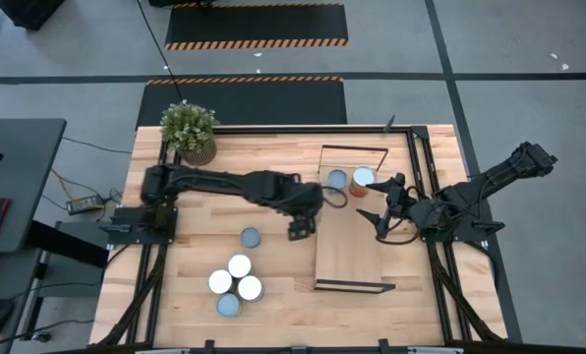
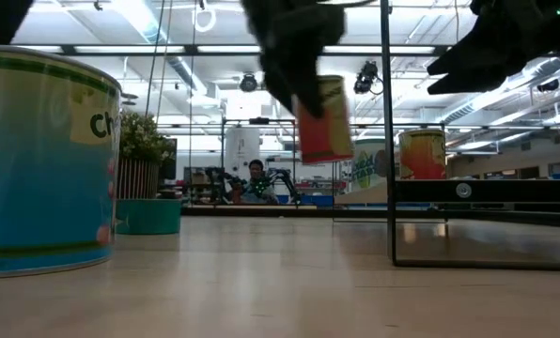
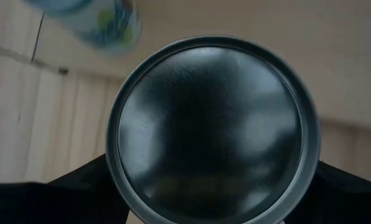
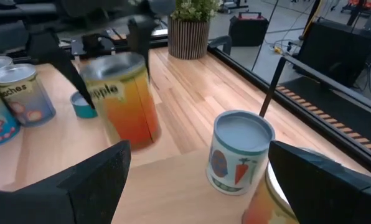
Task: Pick and place cans onto a shelf
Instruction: Put the canned pineapple on the shelf
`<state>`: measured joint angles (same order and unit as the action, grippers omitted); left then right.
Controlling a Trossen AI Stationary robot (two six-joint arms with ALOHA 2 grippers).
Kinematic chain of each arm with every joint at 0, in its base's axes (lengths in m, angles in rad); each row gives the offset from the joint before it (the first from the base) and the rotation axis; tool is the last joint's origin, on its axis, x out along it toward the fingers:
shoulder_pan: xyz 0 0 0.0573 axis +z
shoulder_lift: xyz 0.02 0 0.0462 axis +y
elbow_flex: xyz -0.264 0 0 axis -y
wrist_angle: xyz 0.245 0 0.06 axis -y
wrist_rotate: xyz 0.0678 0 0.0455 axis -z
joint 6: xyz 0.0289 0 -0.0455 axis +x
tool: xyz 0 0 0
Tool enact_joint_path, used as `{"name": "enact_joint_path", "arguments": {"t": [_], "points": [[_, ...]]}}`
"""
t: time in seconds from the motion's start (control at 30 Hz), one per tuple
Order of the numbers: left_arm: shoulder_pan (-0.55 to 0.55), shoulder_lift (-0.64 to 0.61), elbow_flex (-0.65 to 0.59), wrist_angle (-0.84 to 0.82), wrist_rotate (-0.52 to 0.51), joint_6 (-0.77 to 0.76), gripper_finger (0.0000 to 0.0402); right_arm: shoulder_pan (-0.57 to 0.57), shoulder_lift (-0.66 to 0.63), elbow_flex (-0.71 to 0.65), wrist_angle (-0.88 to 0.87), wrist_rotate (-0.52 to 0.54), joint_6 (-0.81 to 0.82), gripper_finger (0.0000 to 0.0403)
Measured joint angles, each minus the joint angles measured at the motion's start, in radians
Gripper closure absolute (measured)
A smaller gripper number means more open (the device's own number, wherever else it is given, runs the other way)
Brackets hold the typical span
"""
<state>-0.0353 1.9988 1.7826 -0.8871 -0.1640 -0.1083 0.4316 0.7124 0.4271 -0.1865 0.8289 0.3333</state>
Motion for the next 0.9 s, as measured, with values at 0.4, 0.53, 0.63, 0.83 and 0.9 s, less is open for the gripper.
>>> {"name": "enact_joint_path", "arguments": {"t": [0.4,0.53,0.63,0.83,0.9], "points": [[0.033,0.204,0.194,0.065,0.135,0.060,0.0092,0.000,-0.028,0.000,-0.002,0.000,-0.014,0.0014],[0.033,0.219,0.195,0.085,0.137,0.108,0.0089,0.000,-0.027,0.000,-0.003,0.000,-0.014,0.0014],[0.026,0.221,0.190,0.136,0.149,0.145,0.0088,0.000,-0.027,0.000,-0.003,0.000,-0.014,0.0014],[0.024,0.221,0.190,0.176,0.189,0.173,0.0086,0.000,-0.027,0.000,-0.003,0.000,-0.014,0.0014],[0.025,0.221,0.190,0.177,0.188,0.173,0.0086,0.000,-0.027,0.000,-0.003,0.000,-0.014,0.0014]]}}
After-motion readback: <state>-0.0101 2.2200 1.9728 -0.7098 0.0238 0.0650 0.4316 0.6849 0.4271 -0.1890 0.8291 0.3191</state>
